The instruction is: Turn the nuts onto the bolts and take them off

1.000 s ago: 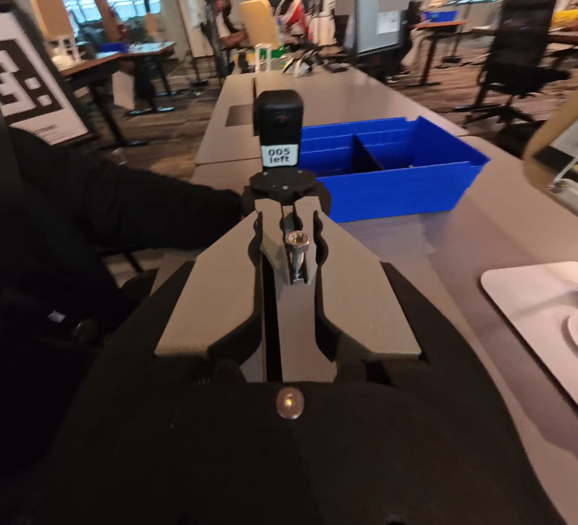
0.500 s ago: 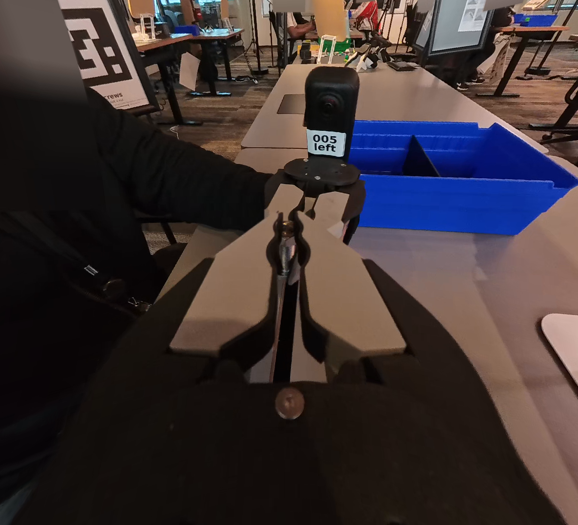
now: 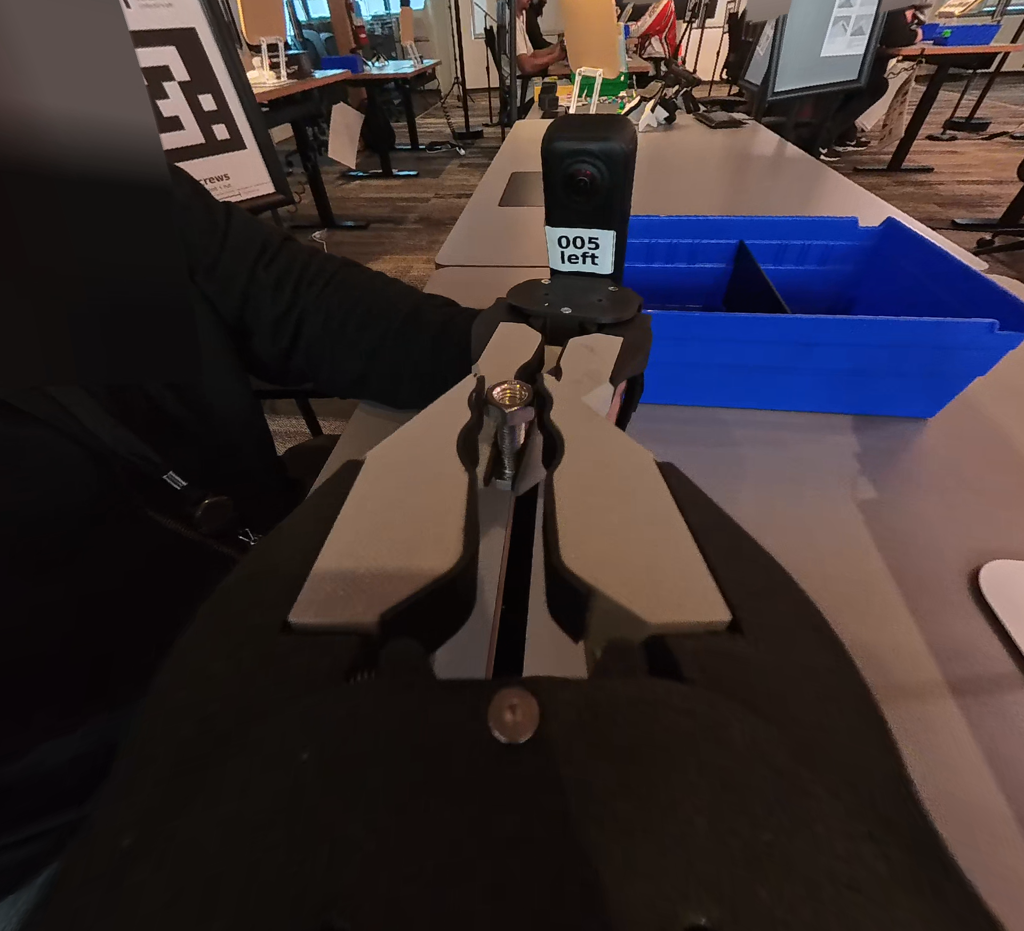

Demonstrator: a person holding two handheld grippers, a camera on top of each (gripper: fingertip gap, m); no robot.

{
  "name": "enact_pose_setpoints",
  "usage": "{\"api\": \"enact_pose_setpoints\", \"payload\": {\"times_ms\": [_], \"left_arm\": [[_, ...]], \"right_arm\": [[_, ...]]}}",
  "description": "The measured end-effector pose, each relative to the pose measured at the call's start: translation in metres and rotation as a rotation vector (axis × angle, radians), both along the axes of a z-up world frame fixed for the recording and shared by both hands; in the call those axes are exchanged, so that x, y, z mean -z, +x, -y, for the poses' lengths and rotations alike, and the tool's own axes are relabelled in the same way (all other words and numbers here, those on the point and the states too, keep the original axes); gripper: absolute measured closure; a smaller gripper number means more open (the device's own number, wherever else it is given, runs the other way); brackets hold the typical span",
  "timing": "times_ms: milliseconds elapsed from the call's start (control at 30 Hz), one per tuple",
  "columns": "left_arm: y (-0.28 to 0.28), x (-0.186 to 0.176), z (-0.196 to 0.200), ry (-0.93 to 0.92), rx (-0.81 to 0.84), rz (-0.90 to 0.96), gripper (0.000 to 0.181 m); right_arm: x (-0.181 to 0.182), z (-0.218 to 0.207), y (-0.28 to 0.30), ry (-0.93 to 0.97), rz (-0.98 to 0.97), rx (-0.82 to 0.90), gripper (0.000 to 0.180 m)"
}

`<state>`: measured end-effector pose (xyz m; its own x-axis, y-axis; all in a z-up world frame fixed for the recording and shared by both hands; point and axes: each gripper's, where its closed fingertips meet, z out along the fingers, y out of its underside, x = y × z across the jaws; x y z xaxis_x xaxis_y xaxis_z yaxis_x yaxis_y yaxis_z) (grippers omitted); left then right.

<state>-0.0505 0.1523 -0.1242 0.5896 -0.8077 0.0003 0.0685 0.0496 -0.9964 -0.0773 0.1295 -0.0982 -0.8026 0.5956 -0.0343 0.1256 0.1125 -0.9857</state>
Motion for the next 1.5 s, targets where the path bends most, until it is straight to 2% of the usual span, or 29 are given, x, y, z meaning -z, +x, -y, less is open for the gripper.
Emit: {"api": "enact_pose_setpoints", "payload": {"times_ms": [133,267,600,767,867,1033,1167,1300,1367,1500], "left_arm": [[-0.001,0.001,-0.002,0.004,-0.025,-0.012,0.174],[-0.01,0.001,-0.013,0.014,-0.13,-0.034,0.174],[-0.057,0.007,-0.051,0.013,-0.675,-0.178,0.174],[-0.077,0.017,-0.058,-0.015,-0.856,-0.253,0.174],[-0.079,0.014,-0.057,-0.024,-0.837,-0.202,0.174],[-0.078,0.012,-0.055,-0.048,-0.774,-0.141,0.174],[-0.067,0.008,-0.053,-0.047,-0.671,-0.08,0.174],[-0.055,0.006,-0.049,-0.052,-0.541,-0.025,0.174],[-0.042,0.001,-0.041,-0.034,-0.409,0.007,0.174],[-0.029,-0.004,-0.029,0.005,-0.291,-0.005,0.174]], "right_arm": [[0.0,-0.002,-0.001,-0.018,-0.006,0.026,0.165],[0.0,-0.012,-0.01,-0.045,-0.013,0.133,0.165],[0.006,-0.05,-0.047,0.006,-0.063,0.616,0.165],[0.015,-0.061,-0.062,0.023,-0.047,0.853,0.166],[0.012,-0.059,-0.066,0.039,-0.077,0.906,0.166],[0.01,-0.057,-0.067,0.015,-0.056,0.886,0.165],[-0.002,-0.053,-0.057,-0.025,-0.094,0.799,0.159],[-0.022,-0.045,-0.035,-0.041,-0.137,0.613,0.156],[-0.023,-0.045,-0.026,-0.037,-0.109,0.505,0.157],[-0.024,-0.033,-0.006,-0.073,-0.022,0.267,0.148]]}}
